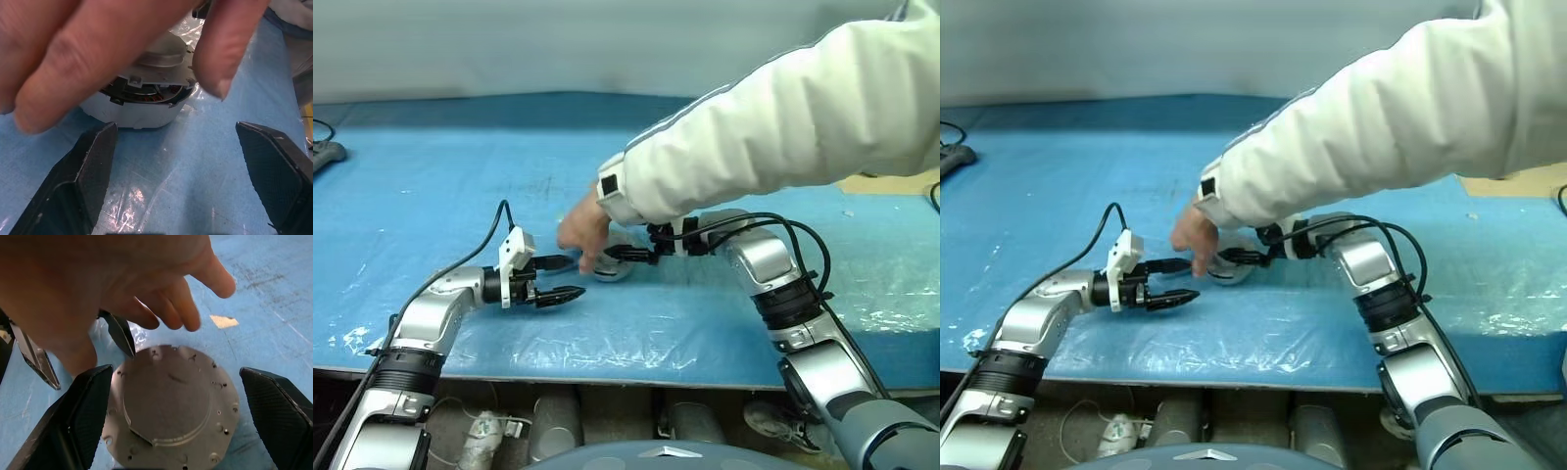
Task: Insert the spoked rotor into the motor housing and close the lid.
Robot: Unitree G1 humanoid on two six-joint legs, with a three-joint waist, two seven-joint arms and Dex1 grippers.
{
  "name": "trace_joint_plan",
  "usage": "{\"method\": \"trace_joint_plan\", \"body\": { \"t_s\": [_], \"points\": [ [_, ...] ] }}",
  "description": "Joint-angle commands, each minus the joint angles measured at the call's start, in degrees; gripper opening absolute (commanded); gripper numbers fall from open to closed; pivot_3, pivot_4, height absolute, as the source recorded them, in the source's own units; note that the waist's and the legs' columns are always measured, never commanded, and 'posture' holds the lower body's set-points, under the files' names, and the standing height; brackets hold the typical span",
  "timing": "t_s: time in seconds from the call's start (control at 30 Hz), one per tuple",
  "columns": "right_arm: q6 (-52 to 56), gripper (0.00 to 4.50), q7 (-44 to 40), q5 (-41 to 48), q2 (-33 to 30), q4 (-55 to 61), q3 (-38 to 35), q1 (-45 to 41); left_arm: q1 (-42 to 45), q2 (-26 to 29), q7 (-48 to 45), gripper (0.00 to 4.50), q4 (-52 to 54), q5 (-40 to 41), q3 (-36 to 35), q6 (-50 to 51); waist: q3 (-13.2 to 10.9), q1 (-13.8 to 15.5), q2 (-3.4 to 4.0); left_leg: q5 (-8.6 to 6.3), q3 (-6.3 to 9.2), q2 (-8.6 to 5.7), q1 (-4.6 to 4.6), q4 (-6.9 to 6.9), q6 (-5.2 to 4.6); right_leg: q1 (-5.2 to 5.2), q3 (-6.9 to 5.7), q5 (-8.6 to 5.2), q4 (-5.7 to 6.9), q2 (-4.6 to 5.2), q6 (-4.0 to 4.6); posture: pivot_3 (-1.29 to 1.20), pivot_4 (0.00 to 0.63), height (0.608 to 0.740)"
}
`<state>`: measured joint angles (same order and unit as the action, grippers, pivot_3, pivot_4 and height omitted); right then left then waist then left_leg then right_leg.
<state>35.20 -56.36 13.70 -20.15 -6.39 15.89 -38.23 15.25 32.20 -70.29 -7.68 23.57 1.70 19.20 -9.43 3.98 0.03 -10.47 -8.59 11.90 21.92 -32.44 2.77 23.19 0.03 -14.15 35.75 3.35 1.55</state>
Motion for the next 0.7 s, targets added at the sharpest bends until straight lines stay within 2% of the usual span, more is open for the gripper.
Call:
{"method": "trace_joint_plan", "body": {
  "t_s": [0.03,0.7],
  "points": [
    [-1.0,4.41,-0.1,1.6,0.2,2.0,-2.0,-1.3,0.1,0.5,-0.2,4.14,0.9,0.8,-0.9,-0.5,0.0,0.0,0.0,0.0,0.0,0.0,0.03,0.0,0.0,0.03,0.0,0.01,0.0,0.0,-0.01,0.0,0.15,0.74],
    [-2.8,4.41,-0.2,0.3,-1.5,-0.8,-4.2,-2.0,0.6,0.6,0.1,4.14,1.7,0.8,-0.6,0.6,0.0,0.0,0.0,0.0,0.0,0.0,0.0,-0.03,0.0,0.02,0.01,0.01,0.03,-0.01,-0.01,0.0,0.15,0.74]
  ]
}}
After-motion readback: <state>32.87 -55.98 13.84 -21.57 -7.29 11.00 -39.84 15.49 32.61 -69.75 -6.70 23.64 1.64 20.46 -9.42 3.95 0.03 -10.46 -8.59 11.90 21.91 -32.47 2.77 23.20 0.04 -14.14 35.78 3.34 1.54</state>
